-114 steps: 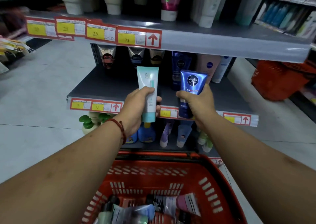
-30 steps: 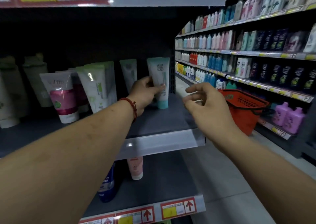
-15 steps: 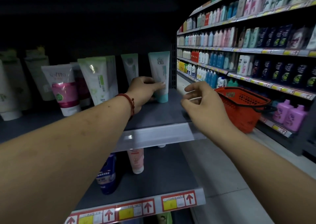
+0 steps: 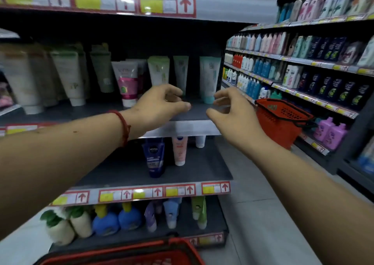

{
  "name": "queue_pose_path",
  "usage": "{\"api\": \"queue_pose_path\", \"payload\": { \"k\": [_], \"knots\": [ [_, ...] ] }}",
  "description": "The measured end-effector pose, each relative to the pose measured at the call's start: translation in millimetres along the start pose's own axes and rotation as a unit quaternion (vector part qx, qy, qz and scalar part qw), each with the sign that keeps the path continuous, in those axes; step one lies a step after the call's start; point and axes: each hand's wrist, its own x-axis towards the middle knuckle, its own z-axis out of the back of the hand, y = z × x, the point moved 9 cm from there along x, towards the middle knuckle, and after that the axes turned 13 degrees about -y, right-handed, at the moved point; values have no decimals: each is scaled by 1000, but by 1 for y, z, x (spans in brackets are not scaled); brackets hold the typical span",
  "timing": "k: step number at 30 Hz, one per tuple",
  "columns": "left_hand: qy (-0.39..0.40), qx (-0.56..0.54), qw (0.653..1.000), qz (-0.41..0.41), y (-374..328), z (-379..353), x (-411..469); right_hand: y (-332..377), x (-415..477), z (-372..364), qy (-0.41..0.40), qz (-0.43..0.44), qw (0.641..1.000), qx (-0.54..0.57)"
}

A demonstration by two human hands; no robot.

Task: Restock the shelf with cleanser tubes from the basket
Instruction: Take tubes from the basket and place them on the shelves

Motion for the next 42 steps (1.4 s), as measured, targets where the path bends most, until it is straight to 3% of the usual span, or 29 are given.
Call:
{"api": "queue_pose_path", "payload": {
  "k": [5,10,18,30,35,39,42],
  "knots": [
    [15,239,967,-86,44,72,-89,38,-82,-40,113,115,979,-124],
    [57,368,924,-88,104,101,-164,53,-170,-96,217,201,931,-214],
    [98,414,904,-43,191,95,-266,18,-308,-170,363,193,879,-242],
    [300,430,851,40,338,16,-424,-99,-487,-215,543,110,790,-262],
    [414,435,799,37,396,-4,-464,-145,-519,-229,585,63,758,-282],
    [391,502,754,161,451,16,-470,-166,-536,-260,593,47,758,-267],
    [376,465,758,261,488,20,-480,-171,-554,-292,608,35,755,-243]
  ]
}}
